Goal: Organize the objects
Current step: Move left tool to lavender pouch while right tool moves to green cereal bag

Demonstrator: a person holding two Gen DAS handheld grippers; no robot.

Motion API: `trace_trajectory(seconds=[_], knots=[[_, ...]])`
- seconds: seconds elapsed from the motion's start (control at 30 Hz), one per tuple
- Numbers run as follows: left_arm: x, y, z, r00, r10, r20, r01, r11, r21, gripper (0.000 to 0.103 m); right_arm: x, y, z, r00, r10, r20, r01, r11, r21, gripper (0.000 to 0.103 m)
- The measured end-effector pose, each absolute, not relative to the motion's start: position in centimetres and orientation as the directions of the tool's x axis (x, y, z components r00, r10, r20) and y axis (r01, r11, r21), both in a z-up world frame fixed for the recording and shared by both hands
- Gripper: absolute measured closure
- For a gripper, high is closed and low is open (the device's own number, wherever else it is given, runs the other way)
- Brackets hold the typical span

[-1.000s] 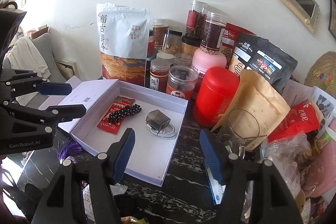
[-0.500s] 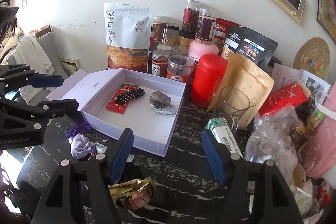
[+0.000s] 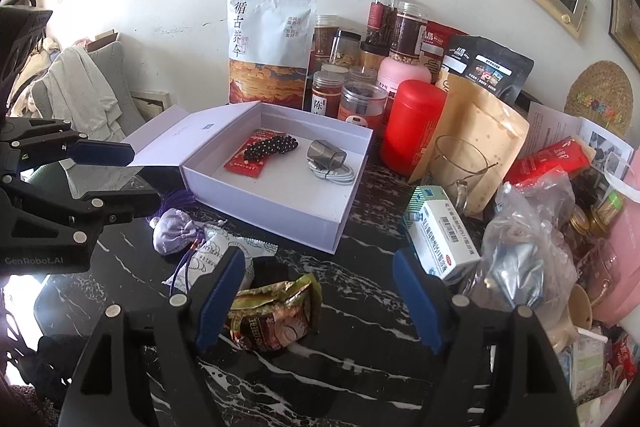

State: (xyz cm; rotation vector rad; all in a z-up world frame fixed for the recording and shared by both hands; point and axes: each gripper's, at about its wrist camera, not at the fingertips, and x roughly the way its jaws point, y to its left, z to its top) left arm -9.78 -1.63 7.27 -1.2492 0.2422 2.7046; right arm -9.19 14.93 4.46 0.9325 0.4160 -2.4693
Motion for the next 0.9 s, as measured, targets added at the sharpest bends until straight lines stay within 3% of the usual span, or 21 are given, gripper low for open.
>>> trace_trajectory(seconds=[0.37,0.47,0.9], knots=[[-7.7,-2.0,4.8,-0.628,0.064,-0.776,-0.192,-0.979,0.075,0.048,-7.5,15.3,1.9,-0.622,-0.333,-0.708,0.544,-0.835,-0.085,0.020],[-7.4,-2.2,3.9,-0.619,0.067,-0.782,-0.187,-0.980,0.065,0.048,-7.1,15.2,1.3,-0.612,-0.350,-0.709,0.564,-0.822,-0.081,0.008],[-8.0,-3.0,0.7,-0.603,0.068,-0.795,-0.177,-0.983,0.050,0.048,-7.6,14.9,-1.9,-0.572,-0.421,-0.704,0.606,-0.796,-0.016,0.006]])
